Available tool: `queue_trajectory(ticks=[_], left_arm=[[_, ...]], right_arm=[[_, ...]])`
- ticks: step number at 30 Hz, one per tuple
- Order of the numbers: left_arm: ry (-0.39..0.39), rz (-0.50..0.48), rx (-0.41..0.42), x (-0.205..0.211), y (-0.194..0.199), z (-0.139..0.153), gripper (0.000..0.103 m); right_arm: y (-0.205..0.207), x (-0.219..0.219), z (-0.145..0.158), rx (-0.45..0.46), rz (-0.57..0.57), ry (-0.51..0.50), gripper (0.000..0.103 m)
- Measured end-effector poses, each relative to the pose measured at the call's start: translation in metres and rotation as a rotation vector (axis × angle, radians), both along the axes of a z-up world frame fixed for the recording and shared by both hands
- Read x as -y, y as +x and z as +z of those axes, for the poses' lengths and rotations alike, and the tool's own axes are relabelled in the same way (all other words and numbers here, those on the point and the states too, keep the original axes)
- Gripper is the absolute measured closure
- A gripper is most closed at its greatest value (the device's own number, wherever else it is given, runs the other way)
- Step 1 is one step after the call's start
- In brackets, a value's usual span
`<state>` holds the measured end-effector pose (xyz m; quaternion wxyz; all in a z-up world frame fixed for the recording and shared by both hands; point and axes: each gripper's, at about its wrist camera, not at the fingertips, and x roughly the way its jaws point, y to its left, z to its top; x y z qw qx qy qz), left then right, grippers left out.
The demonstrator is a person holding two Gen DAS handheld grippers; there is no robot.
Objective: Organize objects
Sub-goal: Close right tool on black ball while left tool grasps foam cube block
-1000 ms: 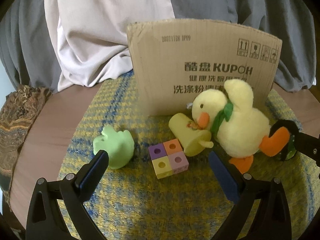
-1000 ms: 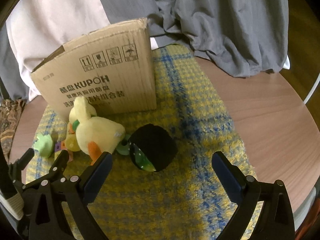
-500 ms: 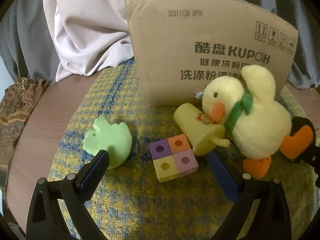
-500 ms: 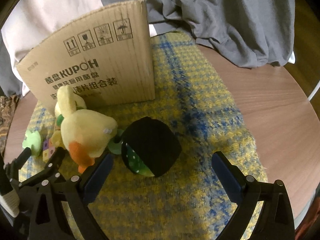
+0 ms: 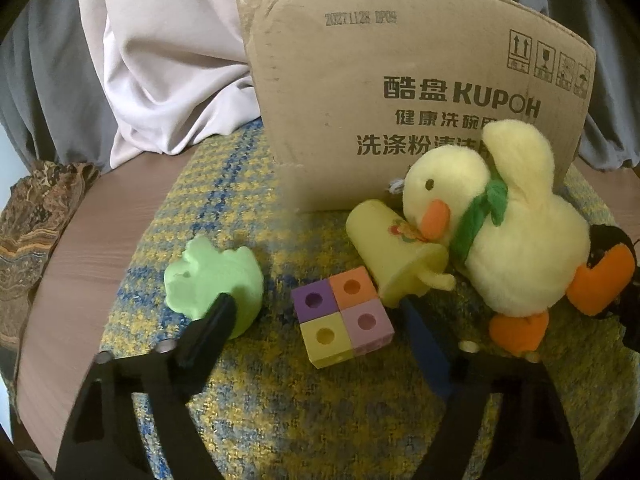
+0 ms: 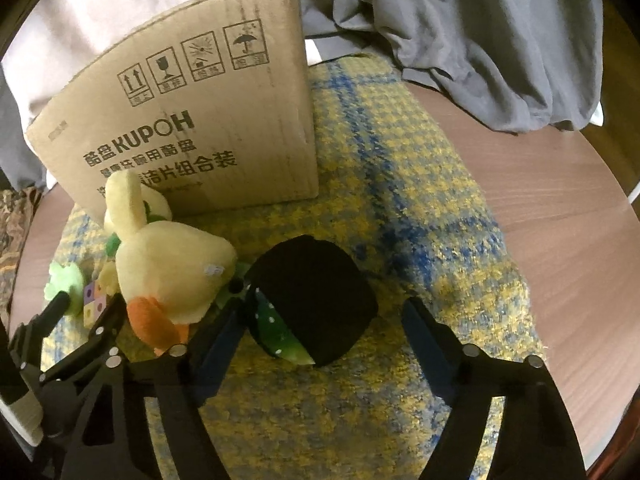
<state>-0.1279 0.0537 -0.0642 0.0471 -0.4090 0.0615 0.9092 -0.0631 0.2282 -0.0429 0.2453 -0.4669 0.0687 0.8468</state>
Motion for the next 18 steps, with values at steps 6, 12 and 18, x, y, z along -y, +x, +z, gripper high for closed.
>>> queue_trajectory(ticks=[6, 12, 18], left_arm=[[0.046, -0.023, 0.043, 0.0025, -0.0045, -0.0049, 0.055], [0.029, -0.027, 0.029, -0.0004, -0.0025, -0.0039, 0.056], [0.033, -0.018, 0.02, 0.0016, -0.0007, -0.0034, 0.057]], right_arm=[[0.0014, 0.0033, 0.0004, -0.005, 0.021, -0.014, 0.042], [0.0052, 0.0022, 0.0003, -0.014, 0.014, -0.014, 0.042], [0.0078, 0.0008, 0.0053, -0.028, 0.006, -0.009, 0.042]])
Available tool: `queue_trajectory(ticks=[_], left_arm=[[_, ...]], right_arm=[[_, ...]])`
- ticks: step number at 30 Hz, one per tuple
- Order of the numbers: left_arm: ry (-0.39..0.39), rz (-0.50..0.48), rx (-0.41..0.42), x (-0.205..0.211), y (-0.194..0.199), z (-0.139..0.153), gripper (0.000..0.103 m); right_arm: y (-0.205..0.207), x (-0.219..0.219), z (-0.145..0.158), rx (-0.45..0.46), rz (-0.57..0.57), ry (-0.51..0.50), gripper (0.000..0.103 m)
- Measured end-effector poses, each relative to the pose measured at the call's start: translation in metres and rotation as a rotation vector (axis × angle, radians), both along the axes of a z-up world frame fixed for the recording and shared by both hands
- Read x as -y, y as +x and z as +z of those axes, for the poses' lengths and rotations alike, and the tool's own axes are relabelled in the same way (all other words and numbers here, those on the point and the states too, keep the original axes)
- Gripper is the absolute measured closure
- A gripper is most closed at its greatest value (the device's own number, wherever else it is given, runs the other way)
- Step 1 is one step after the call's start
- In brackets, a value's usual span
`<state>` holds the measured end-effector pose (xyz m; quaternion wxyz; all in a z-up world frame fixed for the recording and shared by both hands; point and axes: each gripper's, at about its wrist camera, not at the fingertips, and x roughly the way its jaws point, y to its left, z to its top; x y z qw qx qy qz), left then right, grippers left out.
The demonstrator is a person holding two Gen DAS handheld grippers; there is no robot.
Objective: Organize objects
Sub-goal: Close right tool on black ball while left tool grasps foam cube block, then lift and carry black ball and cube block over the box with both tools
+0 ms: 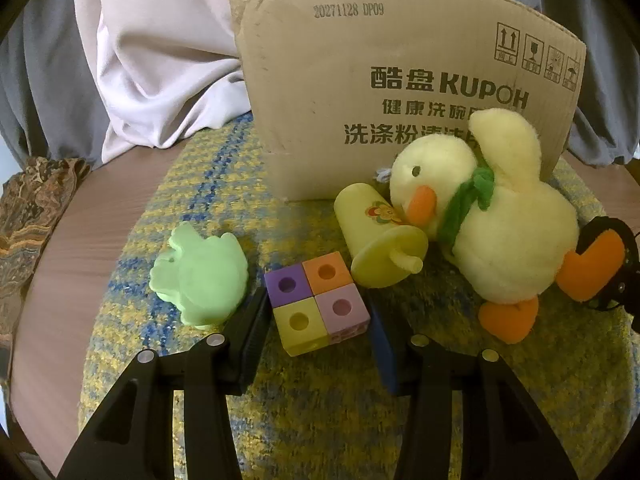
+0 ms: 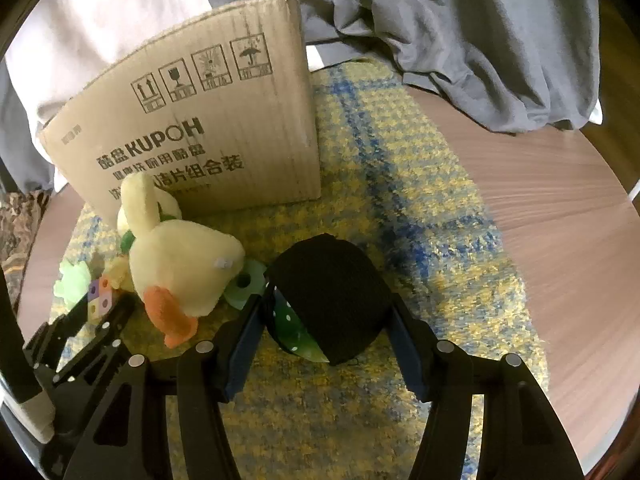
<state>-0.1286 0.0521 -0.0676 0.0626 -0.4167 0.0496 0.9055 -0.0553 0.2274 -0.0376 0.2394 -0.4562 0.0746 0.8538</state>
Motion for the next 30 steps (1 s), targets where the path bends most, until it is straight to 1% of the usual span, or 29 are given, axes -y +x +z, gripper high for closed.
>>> queue_trajectory(ticks=[9, 17, 26, 30], left_arm=[[0.011, 0.013, -0.004, 0.002, 0.007, 0.007, 0.057], [0.008, 0.016, -0.048, 0.005, 0.01, 0.031, 0.057], [0.022, 0.019, -0.089, 0.01, 0.015, 0.056, 0.057], [0.028, 0.013, -0.104, 0.011, 0.016, 0.069, 0.057]], right_arm=[[0.006, 0.008, 0.022, -0.047, 0.015, 0.032, 0.042], [0.01, 0.018, 0.042, -0.08, 0.041, 0.039, 0.042], [0.006, 0.032, 0.077, -0.123, 0.073, 0.064, 0.042], [0.005, 0.036, 0.088, -0.139, 0.083, 0.072, 0.042]])
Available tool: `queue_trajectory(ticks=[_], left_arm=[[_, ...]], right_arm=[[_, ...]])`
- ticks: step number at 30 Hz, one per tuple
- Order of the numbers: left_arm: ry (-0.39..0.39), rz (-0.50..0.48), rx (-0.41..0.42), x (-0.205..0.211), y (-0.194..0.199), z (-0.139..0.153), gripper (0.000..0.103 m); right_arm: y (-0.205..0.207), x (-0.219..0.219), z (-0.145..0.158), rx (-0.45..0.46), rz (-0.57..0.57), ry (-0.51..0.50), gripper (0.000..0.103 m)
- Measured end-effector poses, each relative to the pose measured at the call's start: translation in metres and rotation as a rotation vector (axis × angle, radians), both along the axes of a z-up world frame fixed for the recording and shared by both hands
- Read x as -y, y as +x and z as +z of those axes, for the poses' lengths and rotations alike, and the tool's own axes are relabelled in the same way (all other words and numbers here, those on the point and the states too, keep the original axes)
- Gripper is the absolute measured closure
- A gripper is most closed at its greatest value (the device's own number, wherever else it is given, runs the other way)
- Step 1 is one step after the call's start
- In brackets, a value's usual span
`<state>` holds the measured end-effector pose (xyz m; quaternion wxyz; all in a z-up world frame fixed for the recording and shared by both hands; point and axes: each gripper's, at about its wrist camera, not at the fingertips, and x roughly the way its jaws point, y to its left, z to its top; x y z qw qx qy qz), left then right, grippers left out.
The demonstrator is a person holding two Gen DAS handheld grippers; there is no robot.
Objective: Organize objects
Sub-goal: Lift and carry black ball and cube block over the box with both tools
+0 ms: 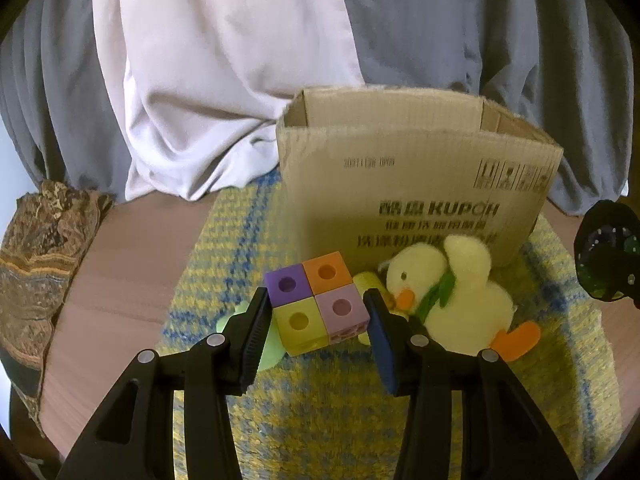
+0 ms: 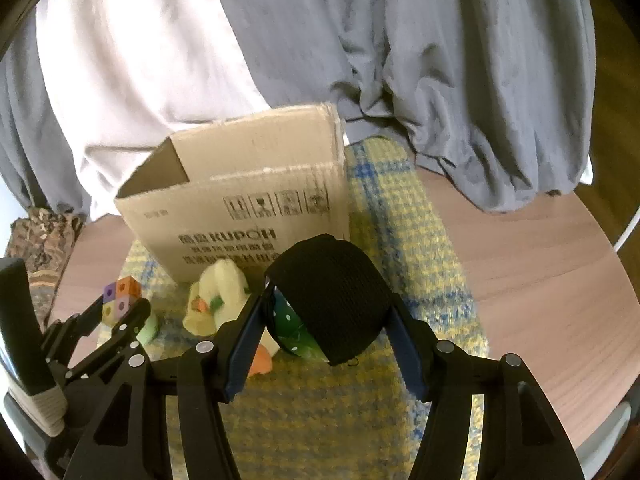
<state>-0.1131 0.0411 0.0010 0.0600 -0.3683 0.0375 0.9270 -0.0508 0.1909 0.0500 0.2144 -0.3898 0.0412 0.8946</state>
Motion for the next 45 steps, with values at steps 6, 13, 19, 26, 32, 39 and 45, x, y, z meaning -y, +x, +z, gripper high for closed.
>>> queue_trajectory(ticks=[6, 13, 19, 26, 32, 39, 45], left_arm=[[0.008, -0.01, -0.017, 0.002, -0.008, 0.019, 0.057], [0.012, -0.021, -0.038, 0.003, -0.018, 0.039, 0.057], [0.022, -0.028, -0.055, 0.003, -0.032, 0.058, 0.057], [0.022, -0.045, -0.07, -0.003, -0.043, 0.075, 0.057], [0.024, -0.052, -0.078, -0.008, -0.053, 0.089, 0.057], [0.03, -0.051, -0.09, -0.01, -0.065, 0.103, 0.057], [0.037, -0.053, -0.084, -0.011, -0.075, 0.104, 0.056]], right_arm=[[-0.006, 0.006, 0.016, -0.017, 0.015, 0.012, 0.042], [-0.017, 0.011, 0.037, -0.042, 0.028, 0.028, 0.042], [-0.028, 0.011, 0.052, -0.053, 0.038, 0.031, 0.042], [-0.039, 0.006, 0.066, -0.065, 0.041, 0.03, 0.042], [-0.047, 0.001, 0.076, -0.075, 0.046, 0.025, 0.042], [-0.058, 0.001, 0.087, -0.09, 0.059, 0.036, 0.042], [-0.069, 0.001, 0.093, -0.09, 0.066, 0.049, 0.042]])
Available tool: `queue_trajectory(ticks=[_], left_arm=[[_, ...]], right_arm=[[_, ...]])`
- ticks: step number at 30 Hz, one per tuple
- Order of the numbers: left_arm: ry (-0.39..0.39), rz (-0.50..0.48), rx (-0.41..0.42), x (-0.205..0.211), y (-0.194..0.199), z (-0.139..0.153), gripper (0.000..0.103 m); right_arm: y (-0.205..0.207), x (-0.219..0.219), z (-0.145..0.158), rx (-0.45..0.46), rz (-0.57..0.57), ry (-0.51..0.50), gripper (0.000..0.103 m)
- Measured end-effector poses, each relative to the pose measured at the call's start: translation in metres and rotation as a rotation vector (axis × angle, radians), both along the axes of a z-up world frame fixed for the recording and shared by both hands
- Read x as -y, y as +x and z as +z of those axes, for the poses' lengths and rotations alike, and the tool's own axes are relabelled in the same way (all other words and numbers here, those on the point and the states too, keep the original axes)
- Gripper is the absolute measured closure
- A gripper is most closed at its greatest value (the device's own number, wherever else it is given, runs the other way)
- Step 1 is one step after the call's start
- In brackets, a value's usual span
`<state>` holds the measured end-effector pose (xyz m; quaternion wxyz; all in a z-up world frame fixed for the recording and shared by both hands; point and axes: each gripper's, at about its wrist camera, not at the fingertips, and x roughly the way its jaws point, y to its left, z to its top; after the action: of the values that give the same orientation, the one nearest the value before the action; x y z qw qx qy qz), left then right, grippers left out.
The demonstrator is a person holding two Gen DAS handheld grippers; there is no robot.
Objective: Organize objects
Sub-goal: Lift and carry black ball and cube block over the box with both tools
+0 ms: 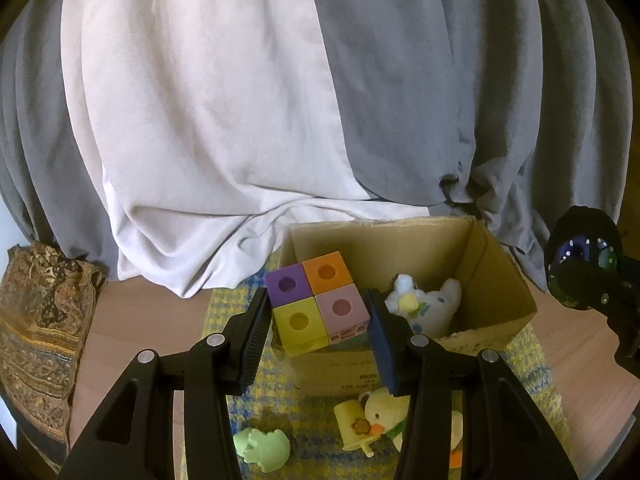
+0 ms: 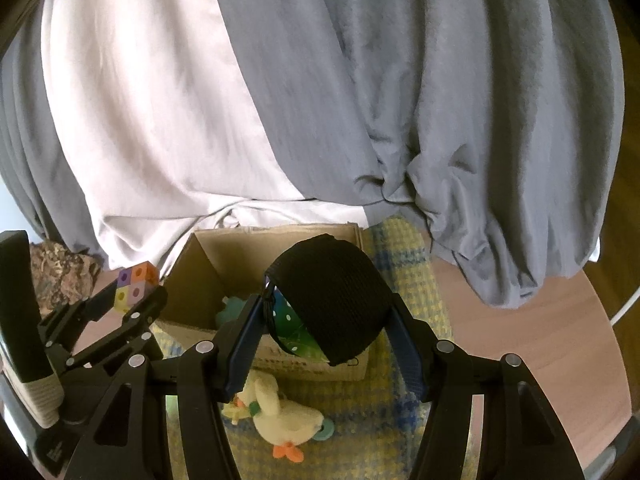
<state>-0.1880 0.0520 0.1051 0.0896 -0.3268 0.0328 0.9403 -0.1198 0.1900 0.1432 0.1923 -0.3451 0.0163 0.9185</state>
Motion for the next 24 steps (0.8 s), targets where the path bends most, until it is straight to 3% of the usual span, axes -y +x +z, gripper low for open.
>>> queue_trajectory(ticks=[24], left_arm=[[0.043, -0.034, 0.052, -0.001, -0.063, -0.012, 0.056]], right_arm=[[-0.066, -0.015, -0.01, 0.055, -0.004, -0.014, 0.042]])
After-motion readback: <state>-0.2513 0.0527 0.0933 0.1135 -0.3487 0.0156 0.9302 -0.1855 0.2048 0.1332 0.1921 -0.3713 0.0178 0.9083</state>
